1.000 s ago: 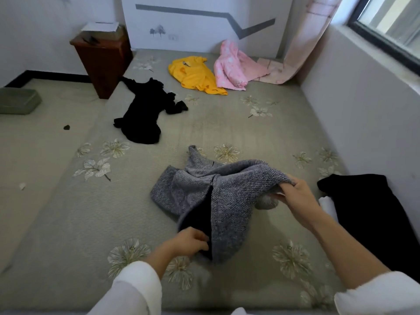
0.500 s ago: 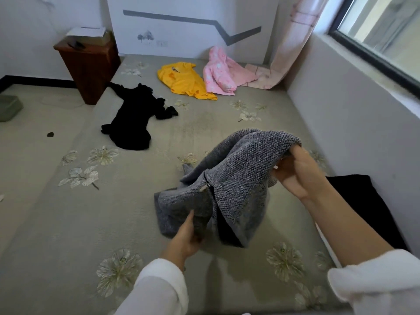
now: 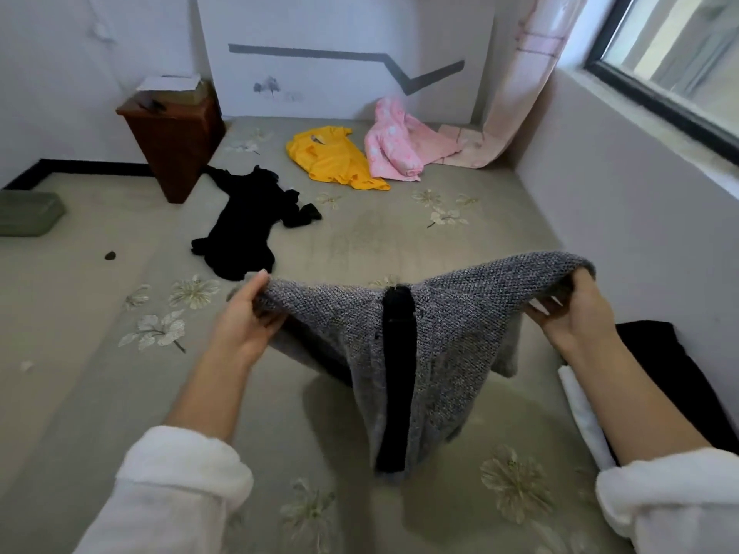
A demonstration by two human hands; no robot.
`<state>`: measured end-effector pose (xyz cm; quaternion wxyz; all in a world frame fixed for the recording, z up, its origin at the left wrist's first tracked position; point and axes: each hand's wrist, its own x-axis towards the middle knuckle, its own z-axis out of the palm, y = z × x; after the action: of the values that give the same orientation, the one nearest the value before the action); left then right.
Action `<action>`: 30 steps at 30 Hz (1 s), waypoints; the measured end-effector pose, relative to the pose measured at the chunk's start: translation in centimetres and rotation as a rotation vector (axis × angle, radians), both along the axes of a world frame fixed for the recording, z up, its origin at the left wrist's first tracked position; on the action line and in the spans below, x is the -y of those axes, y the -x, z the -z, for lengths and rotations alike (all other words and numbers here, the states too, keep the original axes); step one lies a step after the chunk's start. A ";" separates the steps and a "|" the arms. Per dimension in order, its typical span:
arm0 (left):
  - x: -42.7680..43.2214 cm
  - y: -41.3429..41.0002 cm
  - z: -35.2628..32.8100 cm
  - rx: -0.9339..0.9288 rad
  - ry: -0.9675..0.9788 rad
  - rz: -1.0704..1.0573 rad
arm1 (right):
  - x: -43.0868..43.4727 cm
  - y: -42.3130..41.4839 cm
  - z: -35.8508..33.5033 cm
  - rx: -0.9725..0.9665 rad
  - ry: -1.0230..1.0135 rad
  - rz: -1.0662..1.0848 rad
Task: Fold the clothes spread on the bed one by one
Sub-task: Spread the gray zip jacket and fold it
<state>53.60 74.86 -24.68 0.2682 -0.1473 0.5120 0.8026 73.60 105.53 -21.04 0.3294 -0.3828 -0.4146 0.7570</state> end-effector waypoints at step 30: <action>-0.2 8.4 -2.1 -0.429 0.127 -0.109 | -5.6 8.4 4.0 0.404 -0.668 0.032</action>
<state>45.17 75.06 -22.58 0.0997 -0.0174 0.5978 0.7952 65.22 111.16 -25.08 0.3594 -0.4020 -0.6889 0.4845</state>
